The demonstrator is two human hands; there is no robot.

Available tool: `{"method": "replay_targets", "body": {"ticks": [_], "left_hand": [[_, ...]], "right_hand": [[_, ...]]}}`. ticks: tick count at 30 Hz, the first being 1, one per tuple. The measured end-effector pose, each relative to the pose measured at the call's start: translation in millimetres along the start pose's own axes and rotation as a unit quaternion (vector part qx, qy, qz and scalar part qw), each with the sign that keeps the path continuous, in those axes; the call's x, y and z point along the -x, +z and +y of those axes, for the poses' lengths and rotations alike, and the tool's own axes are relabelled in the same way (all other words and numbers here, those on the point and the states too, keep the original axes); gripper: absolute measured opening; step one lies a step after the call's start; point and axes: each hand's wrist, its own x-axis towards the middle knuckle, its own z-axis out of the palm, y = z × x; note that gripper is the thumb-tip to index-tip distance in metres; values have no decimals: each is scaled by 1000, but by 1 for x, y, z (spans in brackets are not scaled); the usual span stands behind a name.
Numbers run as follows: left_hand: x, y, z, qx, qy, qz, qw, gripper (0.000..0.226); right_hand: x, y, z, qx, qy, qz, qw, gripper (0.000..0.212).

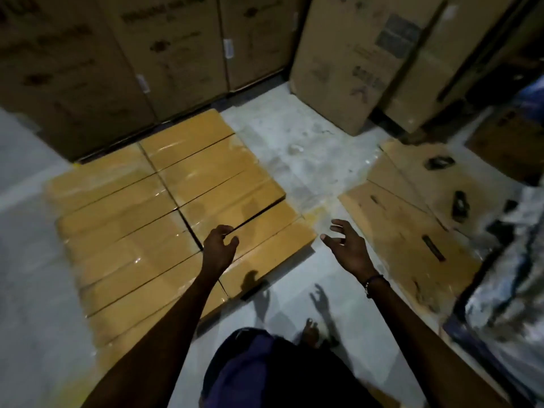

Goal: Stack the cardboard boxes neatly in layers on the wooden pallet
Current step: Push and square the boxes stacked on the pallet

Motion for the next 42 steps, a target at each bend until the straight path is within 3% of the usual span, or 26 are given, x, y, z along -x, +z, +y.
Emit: {"method": "replay_targets", "body": {"ticks": [5, 10, 16, 19, 28, 33, 37, 42], "left_hand": [[-6, 32, -5, -78, -59, 37, 994, 38], [-22, 67, -10, -136, -126, 21, 982, 55], [-84, 117, -50, -187, -176, -39, 966, 78], [-123, 137, -66, -216, -176, -54, 959, 86], [-259, 260, -174, -239, -168, -59, 954, 103], [-309, 331, -240, -273, -141, -60, 950, 118], [-328, 358, -263, -284, -128, -43, 949, 120], [-333, 379, -281, -292, -152, -22, 944, 115]], "right_hand": [[-96, -14, 2, 83, -45, -121, 988, 60], [-186, -2, 12, 150, -72, -214, 963, 74], [-293, 27, 56, 207, -69, -259, 941, 109], [-338, 48, 72, 224, -81, -264, 935, 117], [-517, 151, 208, 235, -106, -278, 925, 114], [-597, 201, 283, 221, -113, -303, 920, 124], [-627, 227, 313, 209, -102, -341, 911, 124], [-631, 235, 338, 173, -134, -348, 912, 109]]}}
